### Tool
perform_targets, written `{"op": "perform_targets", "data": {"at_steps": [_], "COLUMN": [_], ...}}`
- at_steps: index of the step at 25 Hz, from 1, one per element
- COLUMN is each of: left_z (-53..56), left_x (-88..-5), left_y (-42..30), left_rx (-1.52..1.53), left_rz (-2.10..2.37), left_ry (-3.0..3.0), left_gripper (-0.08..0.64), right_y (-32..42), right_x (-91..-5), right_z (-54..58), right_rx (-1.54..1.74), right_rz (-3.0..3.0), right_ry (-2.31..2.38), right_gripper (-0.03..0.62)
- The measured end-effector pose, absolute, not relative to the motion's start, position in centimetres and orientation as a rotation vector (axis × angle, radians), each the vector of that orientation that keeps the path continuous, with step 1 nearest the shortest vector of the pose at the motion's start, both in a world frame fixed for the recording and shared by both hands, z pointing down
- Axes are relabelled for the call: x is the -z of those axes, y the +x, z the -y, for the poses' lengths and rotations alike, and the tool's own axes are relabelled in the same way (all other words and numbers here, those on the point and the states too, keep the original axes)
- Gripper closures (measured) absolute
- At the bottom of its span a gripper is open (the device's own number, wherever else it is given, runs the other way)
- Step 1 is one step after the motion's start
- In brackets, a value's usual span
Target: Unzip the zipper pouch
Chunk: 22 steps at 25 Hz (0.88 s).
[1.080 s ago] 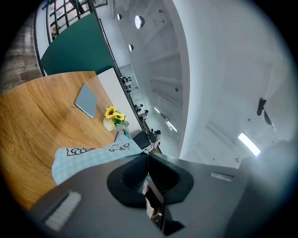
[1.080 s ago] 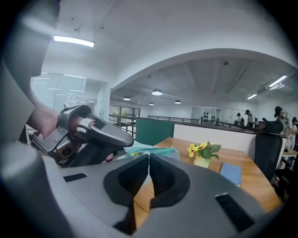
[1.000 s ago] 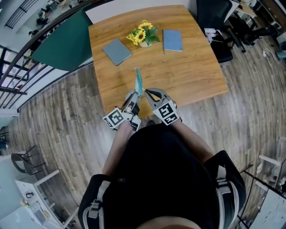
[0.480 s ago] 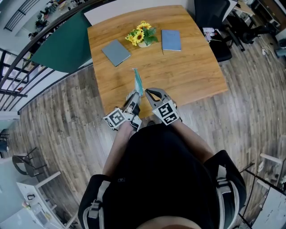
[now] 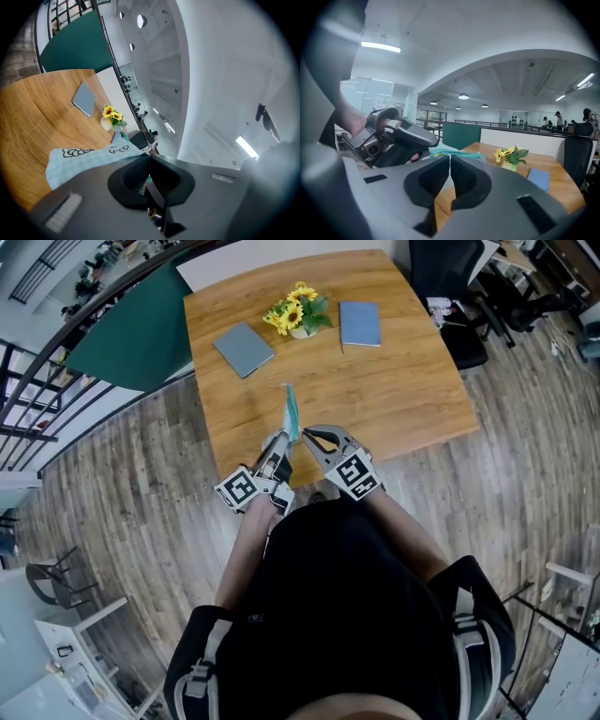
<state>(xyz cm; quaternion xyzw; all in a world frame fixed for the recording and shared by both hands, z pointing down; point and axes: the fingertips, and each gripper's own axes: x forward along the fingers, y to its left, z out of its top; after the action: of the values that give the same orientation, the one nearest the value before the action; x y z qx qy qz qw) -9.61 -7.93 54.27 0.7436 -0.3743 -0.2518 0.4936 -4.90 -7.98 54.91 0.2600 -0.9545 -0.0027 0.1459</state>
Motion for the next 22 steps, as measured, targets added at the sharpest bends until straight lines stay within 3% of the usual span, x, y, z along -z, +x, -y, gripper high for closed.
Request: {"op": "perform_targets", "data": {"at_steps": [22], "left_z": [7.3], "left_x": [-55.1], "left_y": [-7.7], "left_rx": [0.502], "left_rz": [0.924], "left_ry": [1.843], "left_gripper": [0.559], "right_y": [-3.0], "right_x": [-55.9], "right_z": [8.9], "right_rx": [0.003], "right_rz": [2.661], "right_ry": [0.841], "right_gripper": [0.586]}}
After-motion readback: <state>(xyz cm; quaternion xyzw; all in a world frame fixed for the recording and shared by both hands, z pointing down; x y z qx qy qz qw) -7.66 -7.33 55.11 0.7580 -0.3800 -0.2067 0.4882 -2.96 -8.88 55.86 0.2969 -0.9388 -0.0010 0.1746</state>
